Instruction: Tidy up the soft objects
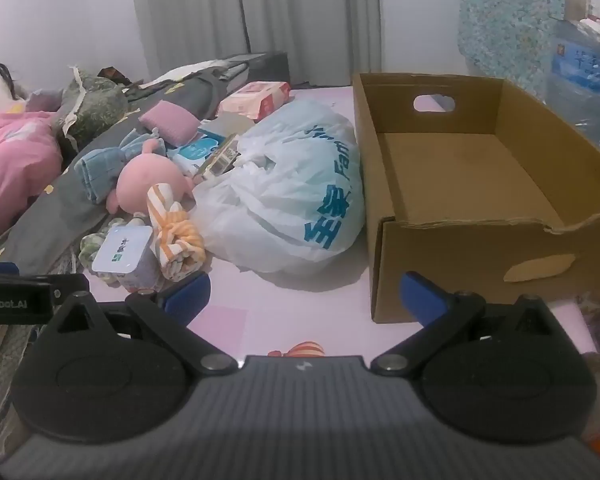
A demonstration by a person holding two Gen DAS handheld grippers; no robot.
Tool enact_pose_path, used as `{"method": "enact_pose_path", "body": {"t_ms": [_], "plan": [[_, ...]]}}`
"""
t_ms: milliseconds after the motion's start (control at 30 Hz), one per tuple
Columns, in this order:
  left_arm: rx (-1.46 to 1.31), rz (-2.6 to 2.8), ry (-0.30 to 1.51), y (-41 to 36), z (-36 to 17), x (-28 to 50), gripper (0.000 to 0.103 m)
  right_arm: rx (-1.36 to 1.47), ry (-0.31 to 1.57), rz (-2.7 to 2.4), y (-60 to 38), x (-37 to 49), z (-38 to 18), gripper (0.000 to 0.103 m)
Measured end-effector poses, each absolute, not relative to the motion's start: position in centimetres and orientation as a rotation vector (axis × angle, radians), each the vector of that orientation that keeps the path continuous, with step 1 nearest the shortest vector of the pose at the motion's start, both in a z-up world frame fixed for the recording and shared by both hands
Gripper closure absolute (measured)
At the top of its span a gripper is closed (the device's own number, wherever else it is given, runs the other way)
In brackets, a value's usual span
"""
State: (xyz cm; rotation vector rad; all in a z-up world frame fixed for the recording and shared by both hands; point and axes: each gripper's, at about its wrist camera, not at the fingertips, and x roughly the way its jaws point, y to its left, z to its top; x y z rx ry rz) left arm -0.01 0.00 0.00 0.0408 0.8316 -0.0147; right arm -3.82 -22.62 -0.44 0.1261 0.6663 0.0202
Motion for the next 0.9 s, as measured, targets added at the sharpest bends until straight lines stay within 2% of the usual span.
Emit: {"method": "enact_pose_path", "body": {"t_ms": [900], "plan": [[0.032, -0.024, 0.836, -0.19, 0.0, 0.12, 0.0, 0.11, 0.671, 0.013, -22.78, -3.26, -0.07, 0.001]]}}
